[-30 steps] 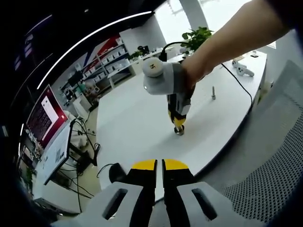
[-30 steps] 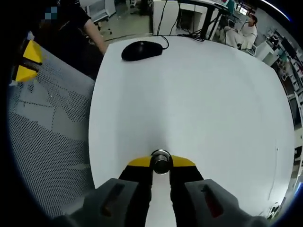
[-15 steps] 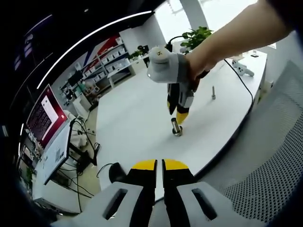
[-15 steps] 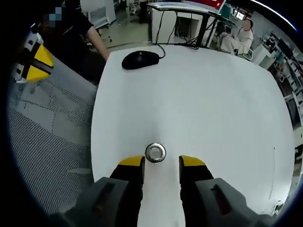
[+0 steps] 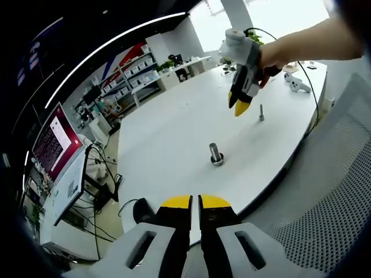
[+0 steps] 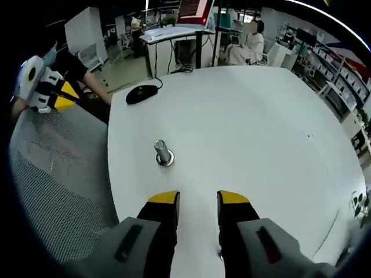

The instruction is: Place the washer onto the threaded stud by aligning its center hole with the stud, sliding it down to the base, and recovering from edge contact or off-axis alignment until the washer reaches the visible bottom stop.

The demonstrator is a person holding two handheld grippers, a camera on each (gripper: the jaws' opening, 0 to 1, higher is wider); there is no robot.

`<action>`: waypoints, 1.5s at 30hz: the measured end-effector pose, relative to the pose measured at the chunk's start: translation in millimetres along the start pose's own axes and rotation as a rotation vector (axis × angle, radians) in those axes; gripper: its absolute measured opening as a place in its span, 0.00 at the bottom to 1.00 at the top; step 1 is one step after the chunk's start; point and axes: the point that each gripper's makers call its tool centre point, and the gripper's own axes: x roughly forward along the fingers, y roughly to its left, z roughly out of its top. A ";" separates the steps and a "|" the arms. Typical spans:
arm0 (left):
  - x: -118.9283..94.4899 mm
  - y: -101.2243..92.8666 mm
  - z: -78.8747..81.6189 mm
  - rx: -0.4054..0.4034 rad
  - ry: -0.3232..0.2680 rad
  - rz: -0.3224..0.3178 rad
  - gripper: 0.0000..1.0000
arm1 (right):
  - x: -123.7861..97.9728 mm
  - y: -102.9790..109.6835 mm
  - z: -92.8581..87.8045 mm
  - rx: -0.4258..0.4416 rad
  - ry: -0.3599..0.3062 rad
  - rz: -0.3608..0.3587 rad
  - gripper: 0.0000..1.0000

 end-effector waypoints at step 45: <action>0.2 -1.0 -4.2 0.001 0.026 0.001 0.02 | 14.1 -14.8 -80.2 0.213 -0.018 -0.092 0.08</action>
